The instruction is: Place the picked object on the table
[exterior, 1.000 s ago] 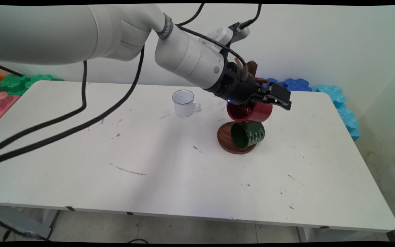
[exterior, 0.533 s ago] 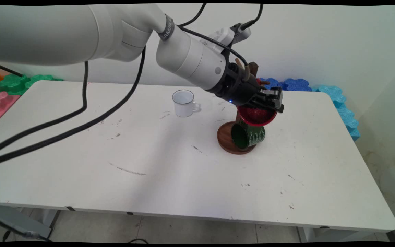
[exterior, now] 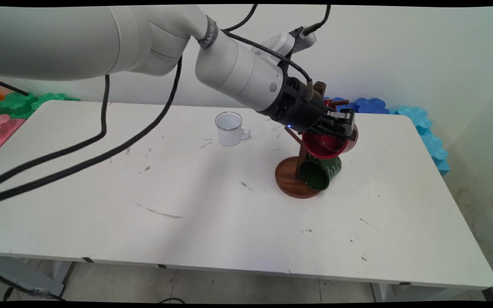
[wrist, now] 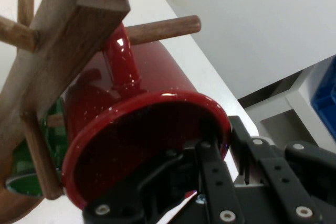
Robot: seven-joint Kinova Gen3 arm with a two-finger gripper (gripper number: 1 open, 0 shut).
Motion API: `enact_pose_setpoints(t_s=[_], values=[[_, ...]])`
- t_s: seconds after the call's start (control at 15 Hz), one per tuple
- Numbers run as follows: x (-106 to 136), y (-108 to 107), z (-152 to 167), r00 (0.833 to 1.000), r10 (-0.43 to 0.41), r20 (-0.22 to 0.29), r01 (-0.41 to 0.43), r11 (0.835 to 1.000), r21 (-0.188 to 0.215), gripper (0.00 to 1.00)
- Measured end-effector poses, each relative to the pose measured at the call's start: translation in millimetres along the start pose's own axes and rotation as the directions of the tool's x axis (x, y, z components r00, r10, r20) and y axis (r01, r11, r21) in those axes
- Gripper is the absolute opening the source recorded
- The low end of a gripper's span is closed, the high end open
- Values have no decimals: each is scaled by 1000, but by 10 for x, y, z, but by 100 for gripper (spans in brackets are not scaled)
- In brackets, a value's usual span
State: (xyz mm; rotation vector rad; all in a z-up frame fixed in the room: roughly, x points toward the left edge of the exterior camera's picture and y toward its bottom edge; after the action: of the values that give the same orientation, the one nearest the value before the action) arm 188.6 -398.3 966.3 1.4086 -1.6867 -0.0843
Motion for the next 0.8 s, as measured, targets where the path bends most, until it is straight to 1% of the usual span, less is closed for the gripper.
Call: enact_pose_setpoints(t_s=[0.4,0.8], values=[[2,23,-23,1000,24,2,-24,1000,-6,0],[16,58,-45,997,73,6,-73,997,-24,0]])
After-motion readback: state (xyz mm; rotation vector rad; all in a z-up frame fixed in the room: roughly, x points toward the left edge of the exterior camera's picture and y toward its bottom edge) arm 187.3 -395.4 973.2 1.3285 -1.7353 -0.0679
